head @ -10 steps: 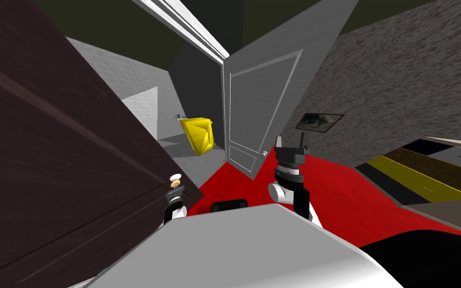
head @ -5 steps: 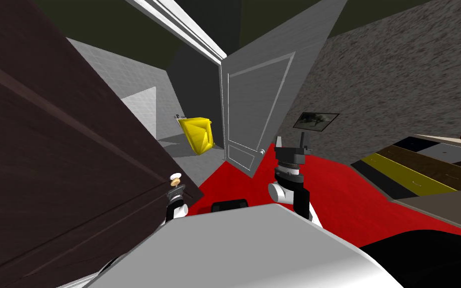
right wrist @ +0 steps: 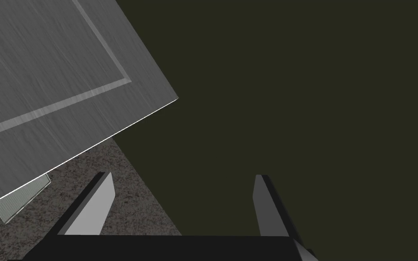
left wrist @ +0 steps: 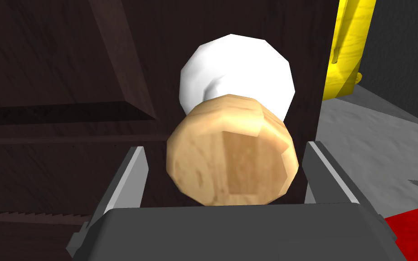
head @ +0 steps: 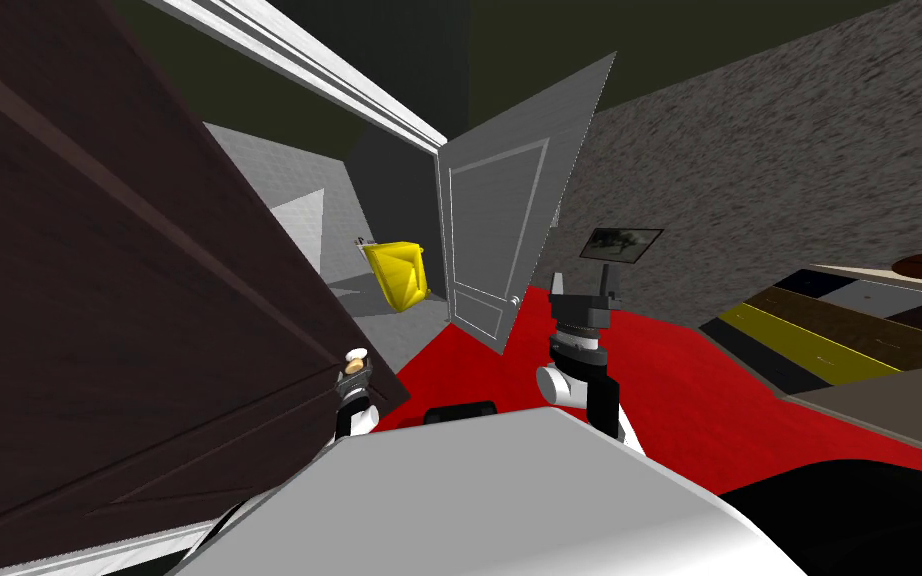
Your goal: Pull the door open
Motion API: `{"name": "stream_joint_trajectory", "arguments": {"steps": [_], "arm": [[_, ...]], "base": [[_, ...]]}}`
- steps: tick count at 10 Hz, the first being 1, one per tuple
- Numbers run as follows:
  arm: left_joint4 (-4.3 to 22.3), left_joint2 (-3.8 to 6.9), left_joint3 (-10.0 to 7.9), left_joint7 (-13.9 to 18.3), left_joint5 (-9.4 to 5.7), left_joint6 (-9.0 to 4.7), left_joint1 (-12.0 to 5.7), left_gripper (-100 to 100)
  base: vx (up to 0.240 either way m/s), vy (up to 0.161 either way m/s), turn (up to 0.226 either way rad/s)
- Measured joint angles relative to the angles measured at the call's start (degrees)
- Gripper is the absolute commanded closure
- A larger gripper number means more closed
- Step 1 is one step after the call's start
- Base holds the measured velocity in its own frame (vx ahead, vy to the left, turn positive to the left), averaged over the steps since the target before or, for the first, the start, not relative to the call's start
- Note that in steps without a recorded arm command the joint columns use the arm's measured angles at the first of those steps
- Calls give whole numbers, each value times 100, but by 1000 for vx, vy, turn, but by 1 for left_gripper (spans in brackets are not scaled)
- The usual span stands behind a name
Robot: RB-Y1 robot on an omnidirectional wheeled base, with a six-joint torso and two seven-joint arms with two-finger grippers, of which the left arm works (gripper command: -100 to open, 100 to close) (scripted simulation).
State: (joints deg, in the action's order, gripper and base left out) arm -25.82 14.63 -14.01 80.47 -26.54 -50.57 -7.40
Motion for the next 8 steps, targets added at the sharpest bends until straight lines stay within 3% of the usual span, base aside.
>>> {"name": "stream_joint_trajectory", "arguments": {"steps": [2,4,7,8], "arm": [[-178,-4,-18,-11,-19,102,48,-100],[-415,-18,-36,104,-77,165,82,-100],[-306,-10,-28,252,-106,128,1,-100],[-306,-7,-30,253,-106,131,0,100]], "base": [[-19,-29,27],[-164,-82,2],[-2,31,-6],[-14,-8,32]]}}
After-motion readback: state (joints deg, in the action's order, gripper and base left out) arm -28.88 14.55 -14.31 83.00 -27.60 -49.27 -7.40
